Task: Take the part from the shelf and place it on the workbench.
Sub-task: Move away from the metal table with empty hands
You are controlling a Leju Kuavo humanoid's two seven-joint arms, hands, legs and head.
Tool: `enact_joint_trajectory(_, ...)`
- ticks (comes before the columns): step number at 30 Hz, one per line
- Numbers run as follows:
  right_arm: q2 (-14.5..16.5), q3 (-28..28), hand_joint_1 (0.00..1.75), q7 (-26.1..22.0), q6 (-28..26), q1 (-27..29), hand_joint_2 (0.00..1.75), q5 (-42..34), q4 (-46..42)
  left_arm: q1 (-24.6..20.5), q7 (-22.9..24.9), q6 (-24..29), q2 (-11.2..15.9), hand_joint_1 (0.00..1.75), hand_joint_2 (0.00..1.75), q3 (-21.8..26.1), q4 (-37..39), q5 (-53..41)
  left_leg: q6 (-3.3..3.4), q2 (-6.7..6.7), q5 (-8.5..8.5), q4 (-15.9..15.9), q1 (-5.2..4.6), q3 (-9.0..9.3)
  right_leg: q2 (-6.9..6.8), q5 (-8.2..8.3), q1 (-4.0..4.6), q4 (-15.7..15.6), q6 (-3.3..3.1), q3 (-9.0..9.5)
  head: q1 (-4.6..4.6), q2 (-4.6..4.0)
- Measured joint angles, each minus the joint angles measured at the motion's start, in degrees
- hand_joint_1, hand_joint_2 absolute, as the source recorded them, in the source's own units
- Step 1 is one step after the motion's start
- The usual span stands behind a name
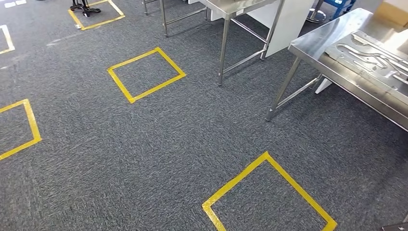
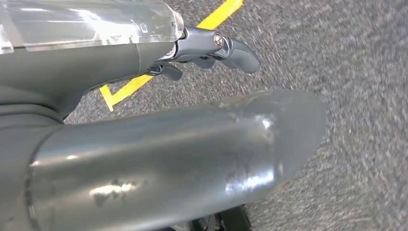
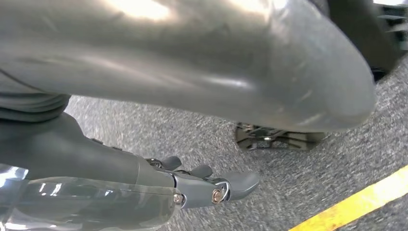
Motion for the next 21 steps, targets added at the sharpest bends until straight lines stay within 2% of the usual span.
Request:
enact_joint_trajectory(1,-0.19,0.0,0.0,-0.01,0.0,0.01,0.0,0.01,0.01,-0.12,-0.01,0.01,-0.09,0.0,0.0,0.0,0.12,0.0,-0.1,-0.69,0.08,0.01,-0.04,-0.05,1.17,1.38,0.38,-3.35,-0.84,1.43,-0.07,-0.01)
enact_joint_trajectory(2,-0.38,0.01,0.0,-0.01,0.0,-0.07,0.0,0.01,0.01,-0.22,-0.01,0.01,-0.16,0.0,0.0,0.0,0.23,0.01,-0.27,-1.28,0.21,-0.02,0.03,-0.23,1.95,2.0,0.67,-5.34,-1.43,2.17,-0.09,-0.01)
enact_joint_trajectory(3,-0.54,0.01,0.0,-0.01,0.01,-0.17,0.0,0.01,0.02,-0.28,-0.02,0.01,-0.23,0.0,0.0,0.0,0.33,0.03,-0.54,-1.86,0.36,-0.06,0.11,-0.45,2.03,2.0,0.8,-6.02,-1.77,2.3,-0.1,-0.01)
enact_joint_trajectory(4,-0.5,0.01,0.0,-0.02,0.02,-0.32,0.0,0.01,0.03,-0.23,-0.02,0.02,-0.18,0.0,0.0,-0.01,0.33,0.03,-0.88,-2.52,0.57,-0.22,0.16,-0.62,1.31,2.23,0.83,-6.4,-1.88,2.34,-0.02,0.0)
enact_joint_trajectory(5,-0.48,0.02,0.0,-0.02,0.02,-0.44,0.0,0.01,0.06,-0.09,-0.01,0.01,-0.11,0.0,0.0,-0.01,0.33,0.03,-1.08,-2.56,0.67,-0.13,0.12,-0.73,0.53,2.61,0.6,-6.98,-1.85,2.59,0.02,0.01)
enact_joint_trajectory(6,-0.45,0.02,0.0,-0.02,0.02,-0.43,0.0,0.01,0.08,0.03,-0.01,0.01,-0.05,0.0,0.0,-0.01,0.33,0.02,-1.3,-1.63,0.36,0.39,-0.07,-0.98,-0.18,3.02,0.35,-7.77,-1.86,2.97,0.0,0.01)
enact_joint_trajectory(7,-0.43,0.02,0.0,-0.02,0.02,-0.35,0.0,0.01,0.1,0.09,-0.01,0.01,0.01,0.0,0.0,-0.01,0.33,0.02,-1.53,-0.1,-0.66,1.81,-0.23,-1.65,-1.05,3.43,0.1,-8.54,-1.85,3.38,-0.11,0.0)
enact_joint_trajectory(9,-0.39,0.02,0.0,-0.02,0.02,-0.02,0.0,0.01,0.18,-0.04,-0.01,0.01,0.07,0.0,0.0,0.0,0.34,0.03,-2.17,3.3,-4.53,8.11,-0.13,-4.6,-2.92,3.65,-0.11,-9.22,-1.77,3.76,-0.27,-0.01)
enact_joint_trajectory(10,-0.39,0.02,0.0,-0.02,0.02,0.11,0.0,0.01,0.23,-0.11,0.0,0.0,0.08,0.0,0.0,0.0,0.35,0.03,-2.6,4.01,-6.41,11.93,0.2,-6.43,-3.94,3.54,-0.16,-9.12,-1.68,3.76,-0.35,-0.01)
enact_joint_trajectory(11,-0.38,0.02,0.0,-0.02,0.02,0.18,0.0,0.01,0.28,-0.13,0.0,0.0,0.09,0.0,0.0,0.0,0.35,0.03,-3.04,4.34,-7.41,14.78,0.57,-7.74,-4.88,3.34,-0.27,-8.96,-1.5,3.73,-0.34,-0.01)
enact_joint_trajectory(12,-0.38,0.02,0.0,-0.02,0.0,0.2,0.0,0.01,0.33,-0.09,0.0,0.01,0.1,0.0,0.0,0.0,0.35,0.03,-3.49,4.54,-7.26,15.69,0.95,-8.09,-5.72,3.11,-0.46,-8.75,-1.23,3.72,-0.37,-0.01)
enact_joint_trajectory(13,-0.38,0.02,0.0,-0.01,-0.02,0.18,0.0,0.01,0.36,-0.02,0.0,0.02,0.11,0.0,0.0,0.0,0.35,0.02,-3.96,4.84,-6.02,14.23,1.31,-7.24,-6.5,2.81,-0.73,-8.43,-0.87,3.74,-0.36,-0.01)
enact_joint_trajectory(14,-0.37,0.02,0.0,0.0,-0.07,0.14,0.0,0.01,0.38,0.03,0.0,0.02,0.13,0.0,0.0,0.0,0.35,0.0,-4.47,5.57,-4.09,10.68,1.66,-5.3,-7.26,2.38,-1.07,-7.92,-0.4,3.75,-0.39,0.0)
enact_joint_trajectory(15,-0.4,0.02,0.0,0.04,-0.15,0.1,0.0,0.01,0.39,0.02,0.0,0.02,0.09,0.0,0.0,0.0,0.37,-0.06,-4.84,6.9,-2.47,6.89,1.9,-3.32,-7.97,1.86,-1.25,-7.23,0.18,3.73,-0.41,-0.01)
enact_joint_trajectory(16,-0.49,0.02,0.0,0.11,-0.24,0.09,0.0,0.01,0.41,-0.05,-0.02,0.0,-0.02,0.0,0.0,-0.01,0.43,-0.14,-4.85,8.05,-1.22,3.79,2.05,-1.72,-8.6,1.21,-1.35,-6.46,0.78,3.69,-0.39,0.0)
enact_joint_trajectory(17,-0.57,0.02,0.0,0.19,-0.32,0.06,0.0,0.02,0.43,-0.11,-0.03,-0.02,-0.12,0.0,0.0,-0.02,0.49,-0.21,-4.52,8.83,-0.64,2.09,2.06,-0.88,-9.15,0.7,-1.3,-5.85,1.32,3.7,-0.29,0.0)
enact_joint_trajectory(18,-0.66,0.02,0.0,0.27,-0.38,-0.05,0.0,0.04,0.44,-0.13,-0.05,-0.03,-0.21,0.0,0.0,-0.03,0.55,-0.28,-3.95,9.06,-0.65,1.86,1.95,-0.89,-9.6,0.4,-1.19,-5.51,1.74,3.75,-0.19,-0.01)
enact_joint_trajectory(20,-0.7,0.02,0.0,0.33,-0.39,-0.4,0.0,0.11,0.48,-0.06,-0.07,-0.04,-0.23,0.0,0.0,-0.04,0.6,-0.3,-2.77,7.79,-0.49,2.03,1.81,-1.26,-10.25,0.17,-1.32,-5.49,2.31,3.96,0.02,-0.01)
enact_joint_trajectory(21,-0.69,0.02,0.0,0.33,-0.39,-0.55,0.0,0.14,0.48,-0.03,-0.08,-0.04,-0.23,0.0,0.0,-0.04,0.6,-0.3,-2.37,7.23,-0.34,1.94,1.8,-1.41,-9.41,-0.34,-1.55,-5.16,2.57,3.91,0.09,0.0)
